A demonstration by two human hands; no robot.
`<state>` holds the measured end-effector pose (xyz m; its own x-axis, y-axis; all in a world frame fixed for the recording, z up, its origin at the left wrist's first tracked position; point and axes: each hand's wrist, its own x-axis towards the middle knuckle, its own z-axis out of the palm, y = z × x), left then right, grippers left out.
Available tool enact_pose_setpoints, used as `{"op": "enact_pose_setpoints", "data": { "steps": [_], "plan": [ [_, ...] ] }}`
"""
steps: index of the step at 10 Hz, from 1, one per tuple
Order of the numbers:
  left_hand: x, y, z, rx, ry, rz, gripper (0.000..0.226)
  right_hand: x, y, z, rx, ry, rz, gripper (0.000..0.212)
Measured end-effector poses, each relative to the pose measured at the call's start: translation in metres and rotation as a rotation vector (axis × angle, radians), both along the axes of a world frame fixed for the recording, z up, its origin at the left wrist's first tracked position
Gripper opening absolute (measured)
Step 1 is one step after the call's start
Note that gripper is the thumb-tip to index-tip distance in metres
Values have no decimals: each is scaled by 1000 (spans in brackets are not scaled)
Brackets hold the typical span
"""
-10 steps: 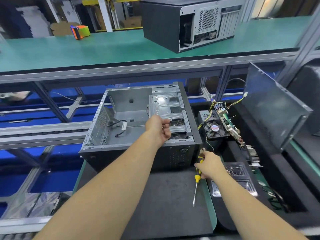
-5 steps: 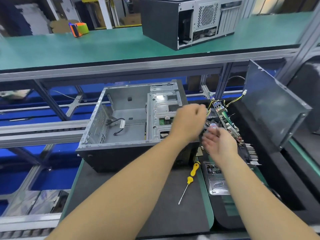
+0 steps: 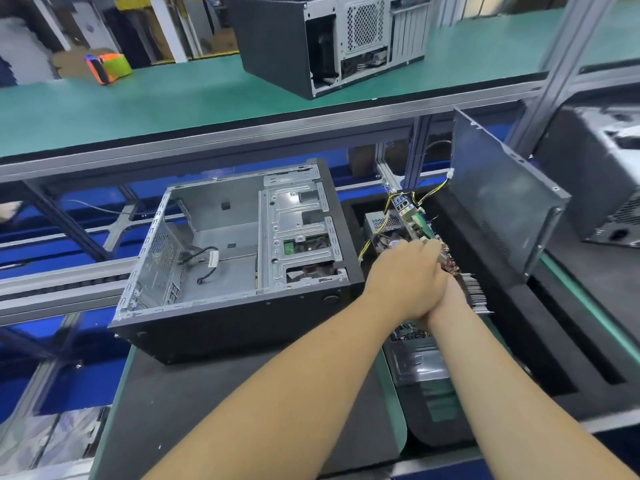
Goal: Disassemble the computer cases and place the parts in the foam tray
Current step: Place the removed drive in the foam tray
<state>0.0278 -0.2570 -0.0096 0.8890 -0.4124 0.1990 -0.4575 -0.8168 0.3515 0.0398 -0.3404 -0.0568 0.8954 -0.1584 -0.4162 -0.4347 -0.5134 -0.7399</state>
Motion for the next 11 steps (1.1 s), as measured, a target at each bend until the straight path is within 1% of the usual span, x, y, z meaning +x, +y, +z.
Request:
{"op": "enact_pose_setpoints", "data": {
  "steps": [1, 2, 3, 4, 5, 6, 7, 8, 9, 10, 11],
  "plan": [
    [13, 12, 3, -39, -145, 93, 18, 8, -11, -31, 877, 148, -617, 19],
    [33, 39, 9, -162, -165, 278, 19, 0, -24, -43, 691, 192, -637, 35],
    [47, 79, 7, -171, -136, 441, 22, 2, -28, -47, 428, 173, -570, 36],
    [53, 123, 2, -235, -103, 617, 16, 5, -24, -43, 146, 118, -398, 38],
    [57, 163, -6, -301, -6, 812, 16, 13, -13, -30, 13, 62, -335, 49],
    [56, 192, -18, -300, 145, 963, 30, 23, 9, -5, 32, -197, -356, 43],
    [57, 206, -29, -413, 326, 1031, 40, 30, 50, 27, 16, -525, -261, 36],
    [59, 206, -20, -502, 534, 964, 37, 41, 97, 51, -60, -704, -33, 28],
    [55, 208, -15, -115, 504, 843, 35, 53, 130, 40, -217, -675, 229, 36],
    [59, 218, -20, -430, 571, 946, 38, 56, 145, 20, -558, -596, 401, 51],
    [66, 215, -22, -1088, 810, 1068, 42, 60, 146, 12, -622, -594, 422, 55]
  ]
}}
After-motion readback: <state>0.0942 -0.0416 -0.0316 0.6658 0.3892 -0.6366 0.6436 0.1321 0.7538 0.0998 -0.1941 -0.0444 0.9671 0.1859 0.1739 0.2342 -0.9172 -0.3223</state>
